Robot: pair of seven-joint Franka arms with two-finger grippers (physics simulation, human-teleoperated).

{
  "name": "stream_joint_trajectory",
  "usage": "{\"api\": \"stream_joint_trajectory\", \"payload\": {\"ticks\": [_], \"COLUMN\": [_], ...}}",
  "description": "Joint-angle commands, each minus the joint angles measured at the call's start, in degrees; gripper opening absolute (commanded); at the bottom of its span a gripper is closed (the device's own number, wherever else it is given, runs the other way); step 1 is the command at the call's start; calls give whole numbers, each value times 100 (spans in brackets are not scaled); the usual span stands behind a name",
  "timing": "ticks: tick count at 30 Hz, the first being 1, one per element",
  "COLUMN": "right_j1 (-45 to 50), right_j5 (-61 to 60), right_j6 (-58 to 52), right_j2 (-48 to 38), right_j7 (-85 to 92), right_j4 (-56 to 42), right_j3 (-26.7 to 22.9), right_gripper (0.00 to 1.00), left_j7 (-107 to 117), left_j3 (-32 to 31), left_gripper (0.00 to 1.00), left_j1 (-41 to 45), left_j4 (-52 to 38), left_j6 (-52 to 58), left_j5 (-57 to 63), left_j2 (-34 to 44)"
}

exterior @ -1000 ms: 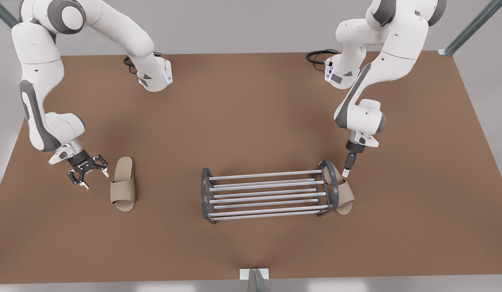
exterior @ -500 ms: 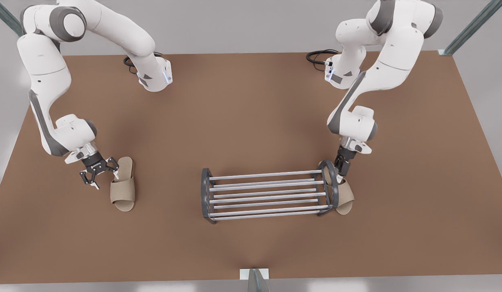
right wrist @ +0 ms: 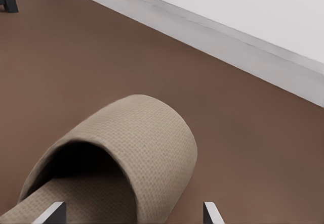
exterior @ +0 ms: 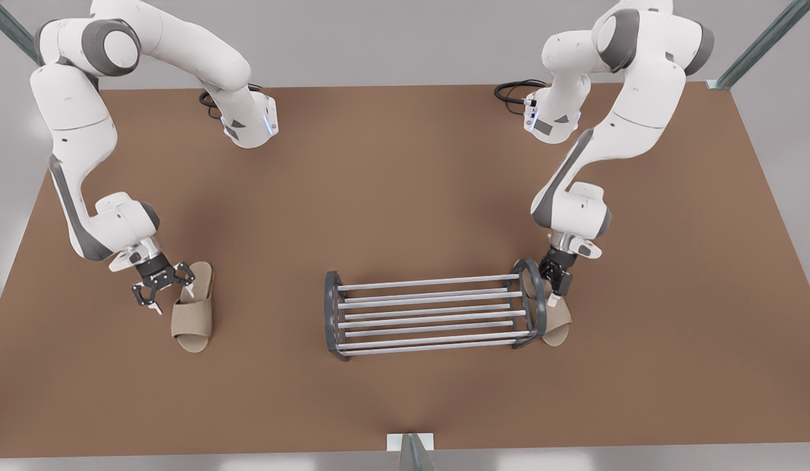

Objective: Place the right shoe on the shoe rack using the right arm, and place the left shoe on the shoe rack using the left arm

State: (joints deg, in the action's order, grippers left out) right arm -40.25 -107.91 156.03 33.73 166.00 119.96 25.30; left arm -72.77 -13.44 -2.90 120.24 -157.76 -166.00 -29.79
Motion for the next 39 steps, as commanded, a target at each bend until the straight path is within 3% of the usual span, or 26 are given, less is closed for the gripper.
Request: {"api": "stream_joint_trajectory", "payload": {"ticks": [1,19,28,30,31,32,36,39], "right_j1": [26,219,518,527,545,580,694,729], "right_j5": [-2,25,34,34,25,25,78,122], "right_j6": [51,183,218,218,218,226,376,481], "right_j2": [11,309,555,555,555,538,380,239], "right_j7": [582,81,72,64,64,64,-235,-332], "right_j4": [-16,-666,-1000,-1000,-1000,-1000,-1000,-974], "right_j3": [1,-16,-254,-254,-254,-254,-254,-254], "right_gripper": [100,100,98,92,88,81,61,23], "left_j7": [729,958,1019,1019,1028,1019,1028,1063], "left_j3": [-1,-10,-71,-71,-71,-71,-80,-80], "left_gripper": [100,100,100,100,86,82,82,77], "left_j1": [0,-79,-105,-96,-96,-96,-96,-105], "left_j4": [-35,-492,-624,-659,-659,-668,-694,-738], "left_j6": [96,201,201,201,201,201,201,201], "left_j5": [-3896,-3588,-3571,-3571,-3553,-3544,-3456,-3456], "left_j2": [-27,-378,-387,-396,-396,-431,-484,-475]}}
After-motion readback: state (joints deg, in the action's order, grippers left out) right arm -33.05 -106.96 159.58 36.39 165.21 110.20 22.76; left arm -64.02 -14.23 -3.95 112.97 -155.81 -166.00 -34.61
